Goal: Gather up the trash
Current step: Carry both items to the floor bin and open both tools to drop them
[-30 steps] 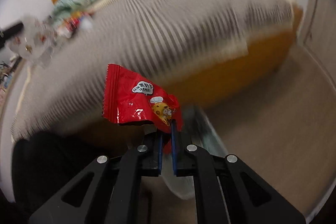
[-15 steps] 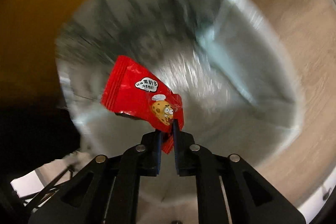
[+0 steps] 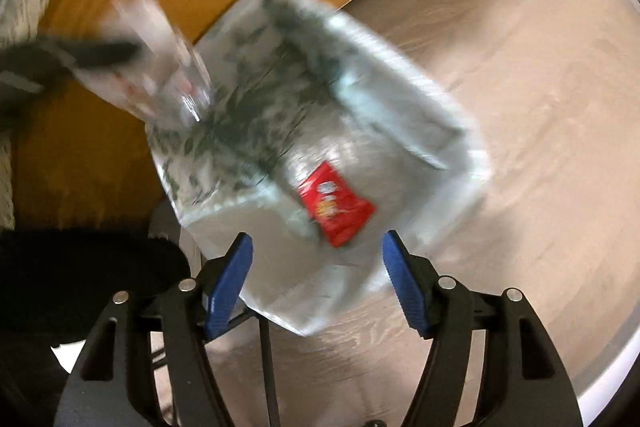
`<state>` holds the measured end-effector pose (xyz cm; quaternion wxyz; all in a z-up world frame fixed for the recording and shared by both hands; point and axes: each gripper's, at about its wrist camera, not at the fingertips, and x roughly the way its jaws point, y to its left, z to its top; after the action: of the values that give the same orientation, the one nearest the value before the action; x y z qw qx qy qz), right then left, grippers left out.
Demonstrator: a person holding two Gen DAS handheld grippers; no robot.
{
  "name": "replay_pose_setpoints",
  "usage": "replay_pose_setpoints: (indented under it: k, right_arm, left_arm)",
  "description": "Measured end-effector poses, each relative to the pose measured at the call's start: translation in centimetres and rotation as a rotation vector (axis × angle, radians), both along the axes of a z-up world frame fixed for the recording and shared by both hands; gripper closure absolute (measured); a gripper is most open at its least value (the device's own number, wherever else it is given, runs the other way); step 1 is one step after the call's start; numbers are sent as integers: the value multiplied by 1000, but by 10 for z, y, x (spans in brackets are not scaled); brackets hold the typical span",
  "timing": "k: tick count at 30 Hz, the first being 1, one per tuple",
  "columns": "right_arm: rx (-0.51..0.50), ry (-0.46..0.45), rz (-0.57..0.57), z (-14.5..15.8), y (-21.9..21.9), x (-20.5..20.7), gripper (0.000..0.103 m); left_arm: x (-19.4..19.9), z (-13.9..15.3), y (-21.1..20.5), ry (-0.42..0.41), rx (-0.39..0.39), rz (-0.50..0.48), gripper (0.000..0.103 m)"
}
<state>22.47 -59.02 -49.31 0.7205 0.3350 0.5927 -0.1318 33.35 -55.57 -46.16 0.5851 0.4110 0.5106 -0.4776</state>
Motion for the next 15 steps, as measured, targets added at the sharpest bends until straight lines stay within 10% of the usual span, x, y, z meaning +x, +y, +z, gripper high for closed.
replay_pose_setpoints:
  k: [10,13,15]
  right_arm:
    - [-29,25,-52,20,-15,-20,38]
    - [-15,35,-23,16,-2,-12,38]
    - [-12,37,5,17,7,-5,38]
  left_arm:
    - [13,-114,20,-69,138,65,98]
    - [23,-135,27,-96,226,67,57]
    - [34,-139,38,-79,250,95,51]
